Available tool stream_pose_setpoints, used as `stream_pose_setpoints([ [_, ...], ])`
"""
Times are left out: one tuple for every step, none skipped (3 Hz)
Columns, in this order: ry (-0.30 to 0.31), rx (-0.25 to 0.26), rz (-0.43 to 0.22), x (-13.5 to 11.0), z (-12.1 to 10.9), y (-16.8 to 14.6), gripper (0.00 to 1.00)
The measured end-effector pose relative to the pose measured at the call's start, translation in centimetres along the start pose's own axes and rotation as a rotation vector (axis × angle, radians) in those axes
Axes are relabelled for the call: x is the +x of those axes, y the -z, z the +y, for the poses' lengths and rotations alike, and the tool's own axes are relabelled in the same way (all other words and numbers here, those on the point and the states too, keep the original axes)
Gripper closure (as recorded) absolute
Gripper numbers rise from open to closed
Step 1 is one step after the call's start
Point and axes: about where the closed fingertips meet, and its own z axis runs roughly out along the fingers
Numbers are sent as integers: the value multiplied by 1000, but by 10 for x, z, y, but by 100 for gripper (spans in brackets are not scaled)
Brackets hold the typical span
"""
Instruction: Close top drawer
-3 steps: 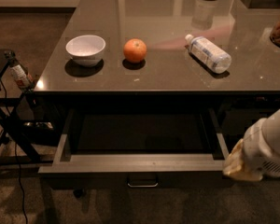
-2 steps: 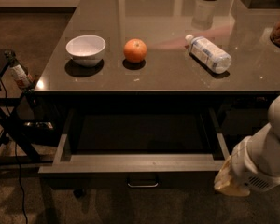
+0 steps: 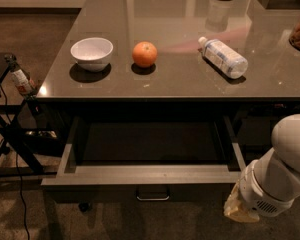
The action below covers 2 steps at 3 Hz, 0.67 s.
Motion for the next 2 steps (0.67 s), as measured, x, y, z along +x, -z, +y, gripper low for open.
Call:
stream_pose_setpoints([
  [-3, 1, 0, 0, -1, -3, 100],
  [-25, 20, 12, -8, -22, -35, 100],
])
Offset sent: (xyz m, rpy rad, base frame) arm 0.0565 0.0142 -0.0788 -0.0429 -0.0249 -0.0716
